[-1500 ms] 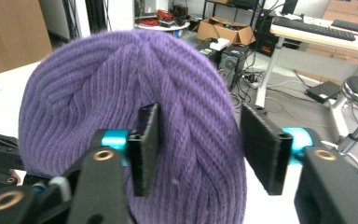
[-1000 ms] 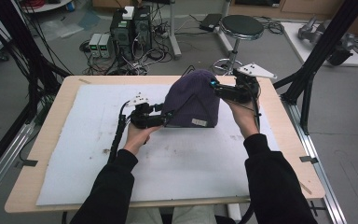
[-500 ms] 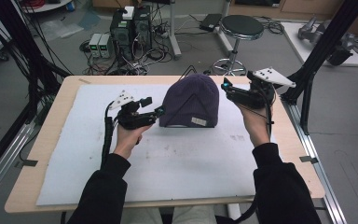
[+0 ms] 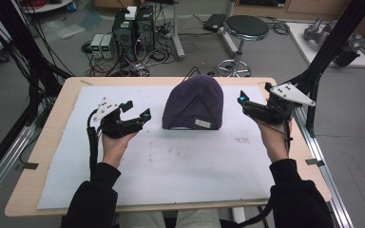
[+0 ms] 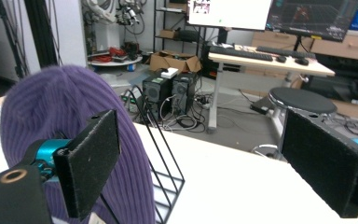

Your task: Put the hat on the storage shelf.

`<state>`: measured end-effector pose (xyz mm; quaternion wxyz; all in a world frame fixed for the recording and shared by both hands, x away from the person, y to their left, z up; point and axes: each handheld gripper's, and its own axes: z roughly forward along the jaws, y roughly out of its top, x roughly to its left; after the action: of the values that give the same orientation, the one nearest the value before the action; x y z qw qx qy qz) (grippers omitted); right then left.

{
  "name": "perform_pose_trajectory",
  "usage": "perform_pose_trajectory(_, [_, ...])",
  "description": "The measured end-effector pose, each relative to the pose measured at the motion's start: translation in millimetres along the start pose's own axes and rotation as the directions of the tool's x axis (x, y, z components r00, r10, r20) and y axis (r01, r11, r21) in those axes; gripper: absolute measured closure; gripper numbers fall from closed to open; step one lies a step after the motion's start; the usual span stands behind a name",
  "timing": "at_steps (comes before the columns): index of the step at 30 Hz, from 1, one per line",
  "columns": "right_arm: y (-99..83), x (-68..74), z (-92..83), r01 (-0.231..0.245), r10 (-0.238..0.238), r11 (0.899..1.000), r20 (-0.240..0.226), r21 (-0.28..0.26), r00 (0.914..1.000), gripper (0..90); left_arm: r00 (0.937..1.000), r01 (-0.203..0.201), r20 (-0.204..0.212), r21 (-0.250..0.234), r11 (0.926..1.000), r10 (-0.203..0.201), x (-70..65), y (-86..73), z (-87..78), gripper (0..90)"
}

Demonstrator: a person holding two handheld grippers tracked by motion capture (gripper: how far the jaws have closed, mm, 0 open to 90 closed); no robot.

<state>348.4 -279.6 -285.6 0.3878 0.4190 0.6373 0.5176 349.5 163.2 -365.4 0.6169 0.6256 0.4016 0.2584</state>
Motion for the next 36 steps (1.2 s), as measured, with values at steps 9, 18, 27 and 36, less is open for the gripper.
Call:
perform_pose_trajectory(9, [-27.4, -3.2, -16.1, -0.022, 0.022, 1.000, 0.070, 0.001, 0.9973, 11.5, 0.9958, -0.019, -0.090, -0.051, 0.9985, 0.014, 12.1, -3.3, -36.8, 18.9])
perform_pose_trajectory(18, [-61.0, 3.0, -33.3, -0.039, 0.044, 0.999, 0.160, -0.036, 0.9862, 11.5, 0.9777, 0.016, -0.207, -0.088, 0.9960, -0.034, 31.6, -25.0, -64.9, 17.3])
perform_pose_trajectory(27, [-99.1, 6.6, -35.7, -0.077, 0.081, 0.997, 0.180, -0.028, 0.9803, 11.5, 0.9469, -0.033, -0.321, -0.112, 0.9932, -0.005, 34.9, -48.4, -94.8, 16.6])
perform_pose_trajectory(36, [-125.9, 7.6, -36.0, -0.095, 0.098, 0.995, 0.203, -0.023, 0.9743, 11.5, 0.9301, -0.077, -0.365, -0.090, 0.9930, 0.039, 38.3, -63.3, -100.8, 16.0])
